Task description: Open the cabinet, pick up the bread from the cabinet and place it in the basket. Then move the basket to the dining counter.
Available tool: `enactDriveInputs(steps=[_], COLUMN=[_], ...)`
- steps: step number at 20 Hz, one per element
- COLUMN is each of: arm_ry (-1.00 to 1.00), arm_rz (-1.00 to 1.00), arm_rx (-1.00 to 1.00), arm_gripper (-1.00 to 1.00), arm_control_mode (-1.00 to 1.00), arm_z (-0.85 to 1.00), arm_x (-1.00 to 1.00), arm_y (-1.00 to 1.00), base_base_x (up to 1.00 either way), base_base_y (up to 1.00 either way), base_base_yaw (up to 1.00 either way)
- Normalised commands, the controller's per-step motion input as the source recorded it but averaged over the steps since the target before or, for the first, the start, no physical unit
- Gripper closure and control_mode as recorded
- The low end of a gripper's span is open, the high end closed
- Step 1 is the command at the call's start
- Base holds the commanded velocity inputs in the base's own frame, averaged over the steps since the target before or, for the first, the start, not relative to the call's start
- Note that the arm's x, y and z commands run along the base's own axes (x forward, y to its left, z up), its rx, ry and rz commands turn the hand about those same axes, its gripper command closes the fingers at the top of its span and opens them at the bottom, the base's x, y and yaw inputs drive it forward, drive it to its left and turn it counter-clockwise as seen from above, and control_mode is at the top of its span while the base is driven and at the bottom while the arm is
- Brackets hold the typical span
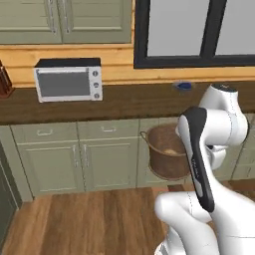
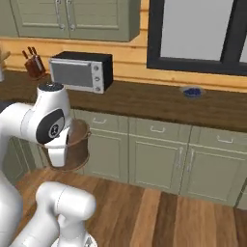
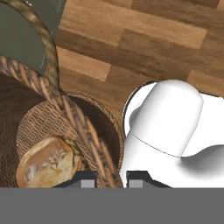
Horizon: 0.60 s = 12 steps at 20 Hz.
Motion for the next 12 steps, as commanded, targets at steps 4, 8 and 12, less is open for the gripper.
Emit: enactDriveInputs(steps=[4,8,12], arm_ry=[0.0,0.0,0.0], arm_rz=[0.0,0.0,0.0], arm_rx=[0.0,0.0,0.0], arm_gripper=[1.0,1.0,1.0], arm_control_mode=[1.0,1.0,1.0], arm_z=[0.0,0.0,0.0], arm_x=[0.0,0.0,0.0], arm_y=[0.0,0.0,0.0], base_base_x=[0.0,0.0,0.0], base_base_y=[-0.78,-0.76,-0.79], base_base_yaw=[-0.77,-0.77,-0.77])
